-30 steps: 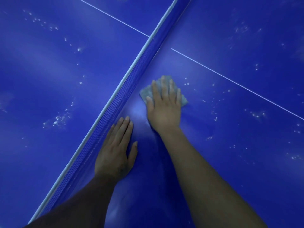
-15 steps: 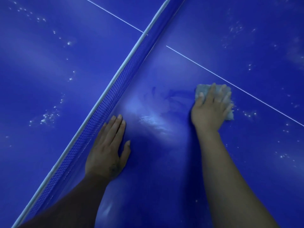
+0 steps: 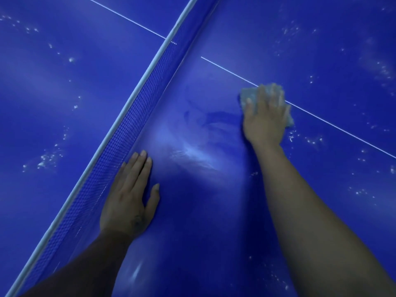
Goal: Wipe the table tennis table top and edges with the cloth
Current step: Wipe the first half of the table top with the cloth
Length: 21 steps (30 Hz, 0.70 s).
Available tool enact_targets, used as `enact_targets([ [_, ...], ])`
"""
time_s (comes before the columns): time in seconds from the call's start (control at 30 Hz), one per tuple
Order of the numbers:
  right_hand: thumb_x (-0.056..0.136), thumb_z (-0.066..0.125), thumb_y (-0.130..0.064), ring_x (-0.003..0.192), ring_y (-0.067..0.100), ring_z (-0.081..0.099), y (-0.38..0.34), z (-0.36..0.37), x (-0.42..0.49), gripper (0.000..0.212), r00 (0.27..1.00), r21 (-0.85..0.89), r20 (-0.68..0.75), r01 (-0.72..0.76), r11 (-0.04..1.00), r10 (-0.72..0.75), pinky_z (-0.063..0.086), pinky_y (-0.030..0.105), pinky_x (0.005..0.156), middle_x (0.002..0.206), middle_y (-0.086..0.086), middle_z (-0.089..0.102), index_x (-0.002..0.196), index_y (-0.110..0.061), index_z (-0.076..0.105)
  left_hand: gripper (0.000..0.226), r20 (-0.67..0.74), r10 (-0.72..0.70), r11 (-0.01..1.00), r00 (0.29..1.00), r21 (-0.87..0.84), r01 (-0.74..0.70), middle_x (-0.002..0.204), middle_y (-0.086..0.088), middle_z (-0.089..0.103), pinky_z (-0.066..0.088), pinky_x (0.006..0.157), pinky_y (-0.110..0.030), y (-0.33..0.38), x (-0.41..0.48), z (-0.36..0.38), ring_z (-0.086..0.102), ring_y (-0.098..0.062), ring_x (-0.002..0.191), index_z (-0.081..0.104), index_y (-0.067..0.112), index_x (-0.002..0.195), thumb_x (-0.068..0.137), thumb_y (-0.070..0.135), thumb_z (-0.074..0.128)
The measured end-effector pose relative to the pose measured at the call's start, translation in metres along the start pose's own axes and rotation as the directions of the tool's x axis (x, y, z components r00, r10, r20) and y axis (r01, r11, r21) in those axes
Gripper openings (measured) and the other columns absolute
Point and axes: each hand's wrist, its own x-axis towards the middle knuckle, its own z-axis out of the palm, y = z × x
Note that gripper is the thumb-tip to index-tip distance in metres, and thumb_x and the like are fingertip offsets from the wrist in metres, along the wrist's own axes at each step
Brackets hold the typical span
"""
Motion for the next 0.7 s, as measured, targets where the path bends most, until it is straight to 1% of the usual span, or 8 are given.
enact_targets([
  [0.1, 0.114, 0.030, -0.046, 0.166, 0.030, 0.004, 0.040, -0.009, -0.019, 0.061, 0.981, 0.045, -0.018, -0.191, 0.981, 0.192, 0.002, 0.058, 0.132, 0.179, 0.008, 0.010, 0.170, -0.022, 0.024, 0.067, -0.004, -0.003, 1.000, 1.000, 0.003, 0.003, 0.177, -0.003, 0.028, 0.018, 0.136, -0.044, 0.001, 0.000, 0.000, 0.020, -0.022, 0.166, 0.035, 0.008, 0.167, 0.109, 0.040, 0.045],
  [0.23, 0.114, 0.026, -0.044, 0.166, 0.030, -0.007, 0.024, -0.004, -0.021, 0.063, 0.937, 0.059, -0.002, -0.348, 0.935, 0.349, -0.004, 0.061, 0.131, 0.180, 0.008, -0.001, 0.171, -0.020, 0.015, 0.067, -0.002, 0.001, 1.000, 1.000, 0.008, -0.001, 0.177, -0.003, 0.028, 0.018, 0.135, -0.045, 0.000, -0.001, 0.001, 0.019, -0.021, 0.166, 0.035, 0.008, 0.167, 0.109, 0.040, 0.045],
  [0.3, 0.114, 0.027, -0.043, 0.166, 0.033, -0.006, -0.001, 0.001, -0.019, 0.062, 0.954, 0.042, -0.008, -0.298, 0.954, 0.299, -0.003, 0.061, 0.131, 0.180, 0.010, -0.001, 0.171, -0.020, 0.016, 0.067, -0.006, 0.008, 1.000, 1.000, -0.001, -0.008, 0.177, -0.003, 0.028, 0.020, 0.135, -0.047, 0.000, 0.000, 0.001, 0.020, -0.021, 0.166, 0.035, 0.008, 0.167, 0.109, 0.040, 0.046],
  [0.43, 0.112, 0.029, -0.046, 0.166, 0.031, -0.002, -0.054, 0.014, -0.049, 0.062, 0.999, 0.008, -0.009, -0.038, 0.999, 0.038, -0.003, 0.056, 0.132, 0.180, 0.006, 0.003, 0.170, -0.027, 0.019, 0.067, -0.018, 0.016, 1.000, 1.000, -0.001, -0.016, 0.176, -0.004, 0.030, 0.022, 0.134, -0.049, 0.001, 0.000, 0.001, 0.021, -0.022, 0.166, 0.037, 0.006, 0.166, 0.109, 0.040, 0.046],
  [0.5, 0.112, 0.030, -0.048, 0.166, 0.029, 0.002, -0.059, 0.018, -0.067, 0.062, 0.997, 0.022, -0.003, 0.081, 0.996, -0.081, 0.000, 0.054, 0.133, 0.180, 0.005, 0.006, 0.170, -0.028, 0.024, 0.067, -0.023, 0.023, 1.000, 0.999, 0.000, -0.023, 0.176, -0.005, 0.031, 0.022, 0.134, -0.049, 0.002, 0.000, 0.000, 0.022, -0.023, 0.165, 0.038, 0.005, 0.166, 0.109, 0.041, 0.045],
  [0.57, 0.111, 0.031, -0.051, 0.166, 0.026, 0.005, -0.038, 0.016, -0.070, 0.062, 0.986, 0.021, 0.023, 0.165, 0.986, -0.166, 0.004, 0.051, 0.133, 0.180, 0.003, 0.009, 0.169, -0.029, 0.027, 0.067, -0.026, 0.026, 1.000, 0.999, -0.003, -0.026, 0.175, -0.006, 0.032, 0.023, 0.134, -0.051, 0.002, 0.001, 0.000, 0.023, -0.024, 0.165, 0.039, 0.004, 0.165, 0.109, 0.041, 0.044],
  [0.63, 0.111, 0.033, -0.052, 0.166, 0.026, 0.007, -0.004, 0.010, -0.061, 0.062, 0.990, 0.000, 0.018, 0.137, 0.991, -0.137, 0.006, 0.051, 0.133, 0.180, 0.002, 0.011, 0.168, -0.030, 0.028, 0.066, -0.026, 0.027, 1.000, 0.999, -0.010, -0.027, 0.175, -0.008, 0.033, 0.025, 0.132, -0.053, 0.002, 0.001, 0.000, 0.024, -0.025, 0.165, 0.040, 0.003, 0.164, 0.109, 0.040, 0.045],
  [0.7, 0.112, 0.033, -0.049, 0.166, 0.028, 0.008, 0.031, 0.000, -0.050, 0.061, 1.000, 0.000, -0.004, 0.005, 1.000, -0.005, 0.007, 0.052, 0.133, 0.179, 0.004, 0.012, 0.169, -0.027, 0.028, 0.066, -0.030, 0.026, 1.000, 0.999, -0.012, -0.027, 0.174, -0.009, 0.034, 0.027, 0.131, -0.055, 0.002, 0.001, 0.000, 0.025, -0.026, 0.165, 0.041, 0.003, 0.164, 0.108, 0.038, 0.047],
])
